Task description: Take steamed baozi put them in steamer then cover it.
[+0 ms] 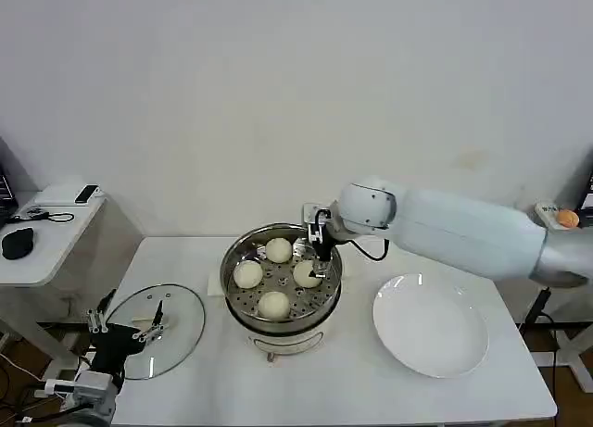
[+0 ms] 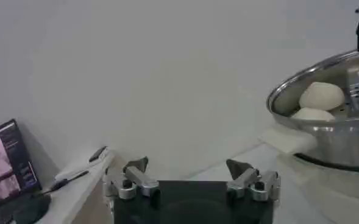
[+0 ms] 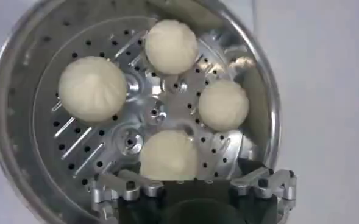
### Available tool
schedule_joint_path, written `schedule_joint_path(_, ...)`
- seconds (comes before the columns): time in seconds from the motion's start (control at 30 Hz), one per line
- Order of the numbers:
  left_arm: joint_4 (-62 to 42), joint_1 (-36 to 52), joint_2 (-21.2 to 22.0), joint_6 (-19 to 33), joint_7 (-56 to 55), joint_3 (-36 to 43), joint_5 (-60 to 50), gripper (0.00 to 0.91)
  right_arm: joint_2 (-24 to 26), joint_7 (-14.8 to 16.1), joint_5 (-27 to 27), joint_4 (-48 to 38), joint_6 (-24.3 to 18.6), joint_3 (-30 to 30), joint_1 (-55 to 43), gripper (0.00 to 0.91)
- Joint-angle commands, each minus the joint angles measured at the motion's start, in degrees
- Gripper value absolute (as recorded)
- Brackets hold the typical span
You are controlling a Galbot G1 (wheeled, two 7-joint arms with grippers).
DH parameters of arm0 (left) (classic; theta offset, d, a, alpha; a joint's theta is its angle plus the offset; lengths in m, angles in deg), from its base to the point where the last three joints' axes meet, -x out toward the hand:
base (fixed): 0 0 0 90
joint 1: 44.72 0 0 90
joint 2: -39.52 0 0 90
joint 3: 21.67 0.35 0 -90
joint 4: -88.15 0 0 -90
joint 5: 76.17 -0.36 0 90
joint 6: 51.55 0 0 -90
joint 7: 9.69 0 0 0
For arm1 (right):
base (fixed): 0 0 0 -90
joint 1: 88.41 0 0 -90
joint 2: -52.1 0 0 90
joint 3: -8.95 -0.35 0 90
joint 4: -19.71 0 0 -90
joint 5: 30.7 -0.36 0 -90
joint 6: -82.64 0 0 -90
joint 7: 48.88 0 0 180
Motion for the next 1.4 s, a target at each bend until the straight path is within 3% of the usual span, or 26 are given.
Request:
schedule_joint_path(0.03, -0.21, -0.07, 0.38, 0.24, -0.15, 0.28, -0.40, 0.907, 11.70, -25.23, -1.57, 13.14, -7.53, -13.43, 13.46, 0.907)
schedule_joint_path(0.13, -0.42, -0.02, 0.46, 0.28, -0.30, 0.45, -0.72, 0.907, 14.66, -31.24, 1.78, 17.03, -12.80, -22.52, 27.21, 0.907)
schedule_joint_path(0.17, -0.47, -0.05, 0.44, 0.32, -0.37, 0.48, -0.81, 0.907, 15.75, -32.72, 3.44, 17.91, -14.26, -28.59, 30.41, 0.907)
schedule_joint_path(0.23, -0.71, 0.04, 0.50, 0.49, -0.62, 0.55, -0.89, 0.907, 16.41, -33.34, 11.88, 19.11, -19.10, -39.98, 42.67, 0.907)
schedule_joint_path(0.3, -1.28, 0.24, 0.75, 1.86, -1.63, 0.70, -1.82, 0.907, 15.77, -34.76, 14.68, 20.16, -21.35, -49.93, 53.21, 0.907)
schedule_joint_path(0.33, -1.49, 0.35, 0.91, 1.87, -1.84, 0.74, -2.04, 0.907, 14.77, -35.12, 17.49, 20.73, -22.93, -58.11, 58.31, 0.907)
schedule_joint_path(0.37, -1.49, 0.35, 0.91, 1.87, -1.84, 0.74, -2.04, 0.907, 14.77, -35.12, 17.49, 20.73, -22.93, -58.11, 58.31, 0.907)
schedule_joint_path(0.4, -1.83, 0.41, 0.85, 1.78, -2.12, 1.22, -1.93, 0.907, 12.24, -35.02, 21.98, 21.53, -27.86, -66.32, 69.54, 0.907)
schedule_joint_path(0.53, -4.29, 0.36, 0.25, 2.75, -5.55, 2.68, -3.96, 0.907, 6.59, -33.23, 29.56, 23.76, -34.76, -82.91, 84.25, 0.907)
schedule_joint_path(0.67, -7.53, 0.80, -0.12, 4.93, -8.04, 3.12, -11.00, 0.907, -1.15, -30.60, 31.38, 25.37, -38.90, -95.08, 94.55, 0.907)
schedule_joint_path(0.73, -8.91, 0.72, -0.16, 5.22, -8.14, 3.06, -16.08, 0.907, -8.62, -28.25, 31.66, 25.48, -41.20, -103.08, 100.40, 0.907)
schedule_joint_path(0.87, -10.73, -0.39, -0.04, 7.75, -9.07, 3.19, -31.84, 0.907, -18.57, -25.67, 31.44, 25.05, -43.45, -110.56, 106.42, 0.907)
schedule_joint_path(1.0, -12.50, -1.94, -0.38, 9.66, -7.94, 2.74, -46.34, 0.907, -25.14, -25.80, 29.76, 26.69, -43.01, -114.22, 110.83, 0.907)
schedule_joint_path(1.3, -17.70, -1.94, -0.60, 10.56, -9.71, 3.48, -62.00, 0.907, -26.80, -28.12, 25.50, 28.95, -43.39, -119.16, 114.58, 0.907)
schedule_joint_path(1.4, -21.08, 0.93, -2.94, 10.57, -9.66, 4.16, -64.52, 0.907, -26.88, -28.44, 24.56, 28.85, -43.74, -120.52, 114.99, 0.907)
